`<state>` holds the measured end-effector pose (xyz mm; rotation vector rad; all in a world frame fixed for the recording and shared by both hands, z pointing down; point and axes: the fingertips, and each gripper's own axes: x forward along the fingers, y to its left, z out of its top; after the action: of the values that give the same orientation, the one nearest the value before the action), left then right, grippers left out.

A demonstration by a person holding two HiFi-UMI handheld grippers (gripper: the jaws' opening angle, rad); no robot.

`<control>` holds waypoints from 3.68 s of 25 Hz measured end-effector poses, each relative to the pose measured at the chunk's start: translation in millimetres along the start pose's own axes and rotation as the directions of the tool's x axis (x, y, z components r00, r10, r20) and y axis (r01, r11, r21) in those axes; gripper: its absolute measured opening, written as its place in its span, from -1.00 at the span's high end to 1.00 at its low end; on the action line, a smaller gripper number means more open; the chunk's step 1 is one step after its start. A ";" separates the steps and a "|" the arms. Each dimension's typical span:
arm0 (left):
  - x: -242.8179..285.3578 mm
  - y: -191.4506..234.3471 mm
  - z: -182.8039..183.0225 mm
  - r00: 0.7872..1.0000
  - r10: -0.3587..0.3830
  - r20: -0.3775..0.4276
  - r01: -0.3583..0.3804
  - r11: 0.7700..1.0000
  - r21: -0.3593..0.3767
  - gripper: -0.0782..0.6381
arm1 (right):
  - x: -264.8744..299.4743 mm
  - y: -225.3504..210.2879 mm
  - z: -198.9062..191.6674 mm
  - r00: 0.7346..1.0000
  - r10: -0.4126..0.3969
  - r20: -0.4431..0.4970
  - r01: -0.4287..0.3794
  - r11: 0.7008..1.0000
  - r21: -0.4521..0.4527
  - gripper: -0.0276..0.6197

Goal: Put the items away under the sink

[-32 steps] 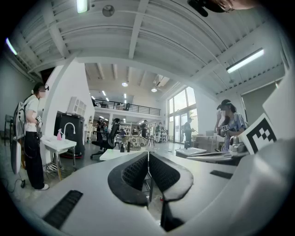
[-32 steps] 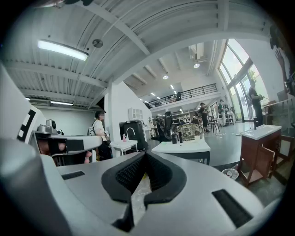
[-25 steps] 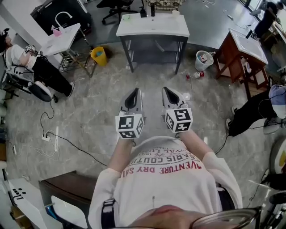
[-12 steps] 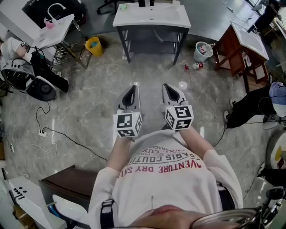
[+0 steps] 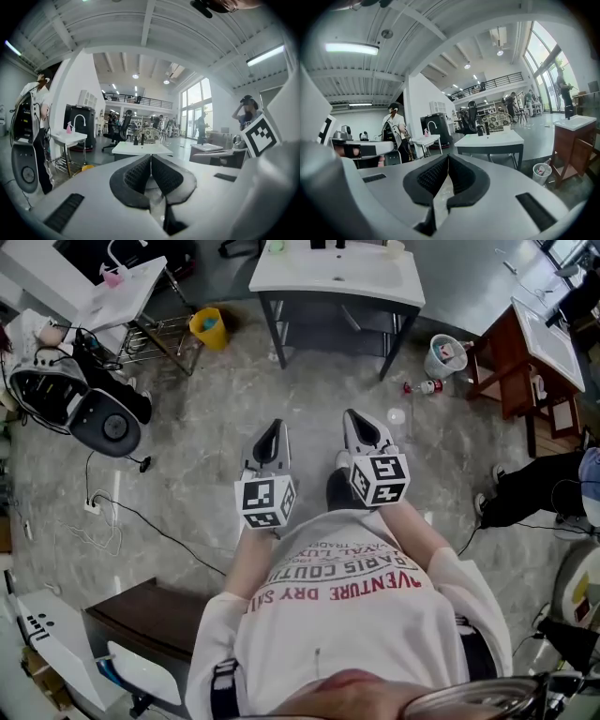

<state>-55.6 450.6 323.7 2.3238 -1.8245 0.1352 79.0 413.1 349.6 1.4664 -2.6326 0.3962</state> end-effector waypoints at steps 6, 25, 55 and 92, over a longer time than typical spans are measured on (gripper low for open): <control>83.7 17.4 26.2 1.000 0.030 -0.003 -0.030 1.000 0.007 0.70 | 70.0 -57.5 37.1 1.000 0.002 0.028 -0.002 1.000 0.028 0.83; 353.9 41.9 63.8 0.999 -0.009 -0.034 0.008 1.000 -0.011 0.70 | 264.0 -216.0 115.0 0.999 0.009 0.039 -0.007 0.999 -0.050 0.83; 658.4 300.2 120.5 0.972 -0.218 -0.085 0.213 0.975 -0.064 0.70 | 634.7 -253.9 166.7 0.974 -0.223 -0.040 0.224 0.973 0.044 0.83; 894.7 343.6 22.4 0.951 -0.095 -0.294 0.063 0.991 -0.115 0.70 | 926.8 -428.0 62.3 0.939 -0.303 -0.160 0.289 0.951 -0.106 -0.28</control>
<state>-173.8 -484.9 496.7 2.1628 -1.5525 0.3510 -47.9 -579.0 563.2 1.6832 -2.2201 0.3635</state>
